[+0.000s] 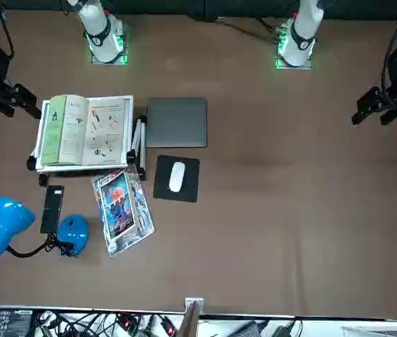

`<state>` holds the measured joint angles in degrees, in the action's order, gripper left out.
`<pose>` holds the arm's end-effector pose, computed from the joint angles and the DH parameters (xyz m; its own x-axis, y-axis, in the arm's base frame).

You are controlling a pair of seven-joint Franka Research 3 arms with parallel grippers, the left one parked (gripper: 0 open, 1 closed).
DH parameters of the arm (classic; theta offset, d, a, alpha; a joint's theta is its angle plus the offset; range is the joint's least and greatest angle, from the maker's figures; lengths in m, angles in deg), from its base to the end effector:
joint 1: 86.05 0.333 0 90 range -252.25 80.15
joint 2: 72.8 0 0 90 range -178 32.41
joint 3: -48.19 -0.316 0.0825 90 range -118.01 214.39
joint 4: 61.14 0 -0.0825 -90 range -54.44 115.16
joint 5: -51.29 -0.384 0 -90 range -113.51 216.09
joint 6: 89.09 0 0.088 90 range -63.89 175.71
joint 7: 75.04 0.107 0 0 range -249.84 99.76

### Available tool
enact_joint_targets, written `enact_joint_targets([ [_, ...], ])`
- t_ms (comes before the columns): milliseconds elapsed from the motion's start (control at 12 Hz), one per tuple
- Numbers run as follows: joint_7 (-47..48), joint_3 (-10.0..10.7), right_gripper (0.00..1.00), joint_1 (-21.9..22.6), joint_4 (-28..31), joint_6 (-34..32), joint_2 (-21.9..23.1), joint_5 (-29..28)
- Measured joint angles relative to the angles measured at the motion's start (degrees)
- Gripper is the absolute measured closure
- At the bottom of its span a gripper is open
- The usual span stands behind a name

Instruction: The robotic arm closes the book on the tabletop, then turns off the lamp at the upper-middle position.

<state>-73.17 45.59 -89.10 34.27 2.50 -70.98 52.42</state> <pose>0.5450 -0.0060 0.5998 0.9986 -0.0400 -0.0342 -0.0392 -0.9990 0.0223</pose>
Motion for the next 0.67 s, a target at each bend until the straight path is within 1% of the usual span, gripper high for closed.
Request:
enact_joint_targets([
  [667, 0.0, -0.1, 0.0, -0.1, 0.0, 0.0, 0.0, 0.0],
])
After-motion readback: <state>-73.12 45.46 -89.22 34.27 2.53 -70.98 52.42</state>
